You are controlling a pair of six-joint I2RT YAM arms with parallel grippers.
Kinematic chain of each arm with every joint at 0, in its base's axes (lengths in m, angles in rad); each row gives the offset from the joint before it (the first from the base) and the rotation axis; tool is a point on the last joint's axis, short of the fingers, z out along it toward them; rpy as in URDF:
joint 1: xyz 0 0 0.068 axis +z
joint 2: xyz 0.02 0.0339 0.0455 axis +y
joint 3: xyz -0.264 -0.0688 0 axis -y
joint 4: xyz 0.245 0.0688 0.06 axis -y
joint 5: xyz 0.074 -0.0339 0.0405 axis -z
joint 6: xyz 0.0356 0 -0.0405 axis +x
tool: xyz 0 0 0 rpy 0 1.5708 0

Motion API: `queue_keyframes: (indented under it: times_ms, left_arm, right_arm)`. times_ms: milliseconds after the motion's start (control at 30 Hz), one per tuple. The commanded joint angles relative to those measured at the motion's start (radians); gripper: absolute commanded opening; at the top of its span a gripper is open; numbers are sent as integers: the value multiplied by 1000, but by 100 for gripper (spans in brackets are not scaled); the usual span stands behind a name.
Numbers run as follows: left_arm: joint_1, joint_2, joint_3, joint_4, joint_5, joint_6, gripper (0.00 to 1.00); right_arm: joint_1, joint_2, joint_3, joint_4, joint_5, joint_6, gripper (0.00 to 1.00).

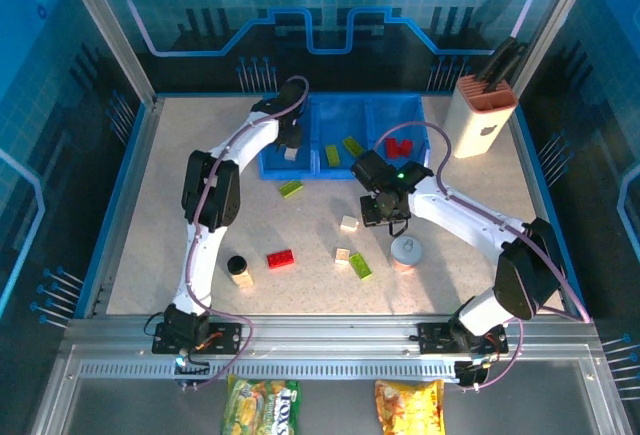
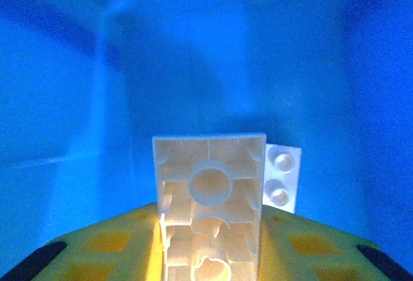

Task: Sort the legos into containers by color
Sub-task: Place the lego on the lego, then pick up the lego from the center of the table.

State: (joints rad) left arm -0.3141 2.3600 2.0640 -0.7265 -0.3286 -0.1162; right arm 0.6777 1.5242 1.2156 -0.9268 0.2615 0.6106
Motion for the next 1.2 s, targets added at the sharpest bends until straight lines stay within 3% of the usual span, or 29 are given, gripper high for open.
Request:
queue_keyframes:
  times_ms: [0, 333, 500, 767, 1167]
  left_arm:
    - [12, 26, 38, -41, -5, 24, 39]
    - [13, -10, 27, -50, 31, 15, 50]
    - [13, -81, 22, -68, 72, 6, 51]
    - [10, -259, -47, -122, 210, -30, 51]
    - [13, -543, -274, -158, 304, -53, 52]
  right_arm:
    - [-12, -13, -7, -16, 5, 11, 42]
    - [-11, -7, 27, -36, 9, 3, 42]
    - [-10, -7, 47, -42, 12, -3, 42]
    - [-11, -4, 71, -24, -8, -24, 42]
    - [-9, 7, 98, -19, -25, -33, 43]
